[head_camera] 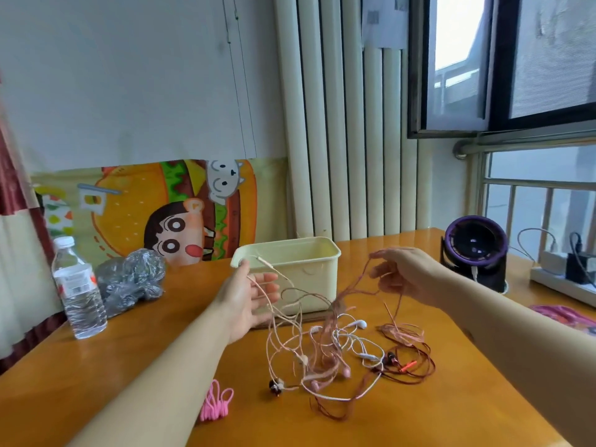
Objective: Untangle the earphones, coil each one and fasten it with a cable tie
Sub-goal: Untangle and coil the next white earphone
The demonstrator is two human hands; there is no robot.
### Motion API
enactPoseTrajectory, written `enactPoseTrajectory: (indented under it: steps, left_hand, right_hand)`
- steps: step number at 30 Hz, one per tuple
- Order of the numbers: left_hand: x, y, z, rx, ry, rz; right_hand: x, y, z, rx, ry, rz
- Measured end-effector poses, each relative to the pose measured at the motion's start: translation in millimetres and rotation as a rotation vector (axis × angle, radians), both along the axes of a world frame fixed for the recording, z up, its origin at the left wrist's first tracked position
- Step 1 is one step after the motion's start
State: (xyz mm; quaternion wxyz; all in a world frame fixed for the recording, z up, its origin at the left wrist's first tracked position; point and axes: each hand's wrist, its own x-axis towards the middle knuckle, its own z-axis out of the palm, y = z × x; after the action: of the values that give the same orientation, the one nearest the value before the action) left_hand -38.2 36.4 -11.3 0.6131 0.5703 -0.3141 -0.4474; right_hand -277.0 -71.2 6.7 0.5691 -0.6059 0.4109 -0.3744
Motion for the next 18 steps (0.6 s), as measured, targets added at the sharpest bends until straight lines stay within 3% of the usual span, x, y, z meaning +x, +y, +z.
enactPoseTrajectory:
  steps: [4, 8, 11, 12, 14, 16, 18]
  left_hand:
    - [-1, 4, -15, 0.027, -0.052, 0.050]
    - [0, 15, -27, 0.187, -0.624, -0.133]
    - [-6, 24, -30, 0.241, -0.930, -0.318]
    - [-10, 25, -31, 0.249, -0.995, -0.347]
    - [-16, 26, -32, 0.259, -1.148, -0.350]
    - [-21, 25, -34, 0.233, -1.258, -0.304]
    - [-23, 24, -40, 0.195, -1.309, -0.274]
  right_hand:
    - [-4, -2, -17, -0.049, 0.328, 0.082]
    - [-4, 4, -23, -0.205, 1.025, 0.308]
    - [-1, 3, -21, -0.349, 1.245, 0.347]
    - [2, 0, -20, -0.498, 1.266, 0.259]
    - [9, -7, -22, -0.658, 1.118, 0.045]
    - [18, -8, -24, -0.643, 0.911, -0.020]
    - [25, -3, -28, -0.599, 0.808, 0.078]
